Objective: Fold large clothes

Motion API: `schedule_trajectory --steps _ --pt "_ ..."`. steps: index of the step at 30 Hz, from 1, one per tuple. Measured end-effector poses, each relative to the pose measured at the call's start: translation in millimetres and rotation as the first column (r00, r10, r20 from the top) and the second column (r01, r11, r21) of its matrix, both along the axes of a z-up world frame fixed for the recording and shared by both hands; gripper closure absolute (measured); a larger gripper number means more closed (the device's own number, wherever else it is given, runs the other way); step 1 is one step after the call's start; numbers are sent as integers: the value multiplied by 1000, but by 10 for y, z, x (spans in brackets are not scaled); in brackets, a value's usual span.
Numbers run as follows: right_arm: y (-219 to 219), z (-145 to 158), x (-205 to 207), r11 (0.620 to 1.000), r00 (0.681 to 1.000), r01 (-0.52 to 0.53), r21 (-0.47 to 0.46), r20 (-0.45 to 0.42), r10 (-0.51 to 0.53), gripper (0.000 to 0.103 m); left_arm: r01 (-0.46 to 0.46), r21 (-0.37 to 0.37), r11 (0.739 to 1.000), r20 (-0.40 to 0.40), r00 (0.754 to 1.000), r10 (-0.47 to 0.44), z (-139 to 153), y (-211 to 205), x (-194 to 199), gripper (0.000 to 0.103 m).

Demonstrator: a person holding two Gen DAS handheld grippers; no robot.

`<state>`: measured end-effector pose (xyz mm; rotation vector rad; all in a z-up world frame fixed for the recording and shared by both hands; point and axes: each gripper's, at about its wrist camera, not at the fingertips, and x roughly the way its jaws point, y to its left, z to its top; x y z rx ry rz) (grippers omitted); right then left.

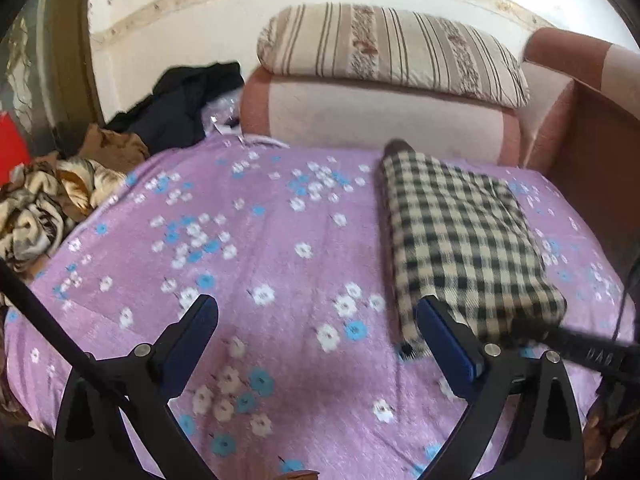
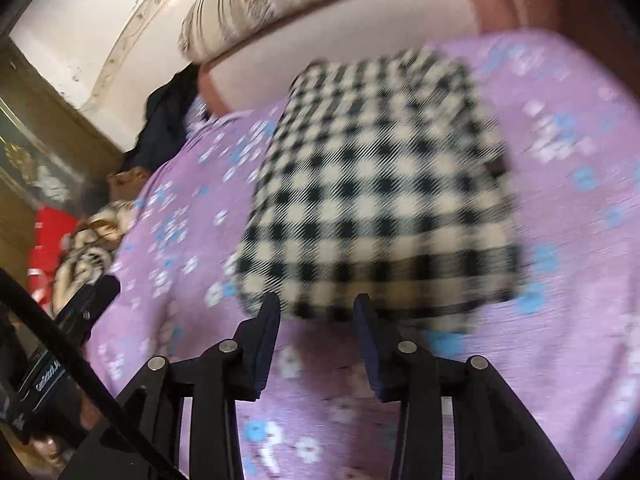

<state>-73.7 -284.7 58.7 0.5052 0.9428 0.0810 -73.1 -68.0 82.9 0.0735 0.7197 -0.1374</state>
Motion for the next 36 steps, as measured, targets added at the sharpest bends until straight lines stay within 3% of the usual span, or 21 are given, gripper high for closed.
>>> schedule_trajectory --steps 3,10,23,28,36 --pt "-33 140 -124 993 998 59 -103 34 -56 57 17 0 1000 -25 1000 -17 -56 -37 -24 4" --pt "-44 168 -201 967 990 140 -212 16 -140 56 39 27 999 -32 999 -38 -147 -51 -92 4" --pt "271 8 -194 908 989 135 -397 -6 -149 51 73 14 997 -134 988 -71 -518 30 -53 4" --pt "309 -20 -157 888 989 131 -441 -1 -147 49 62 5 998 -171 983 -61 -642 59 21 4" --pt "268 -114 -111 891 986 136 -434 -26 -163 48 57 5 998 -240 969 -54 -868 62 126 4"
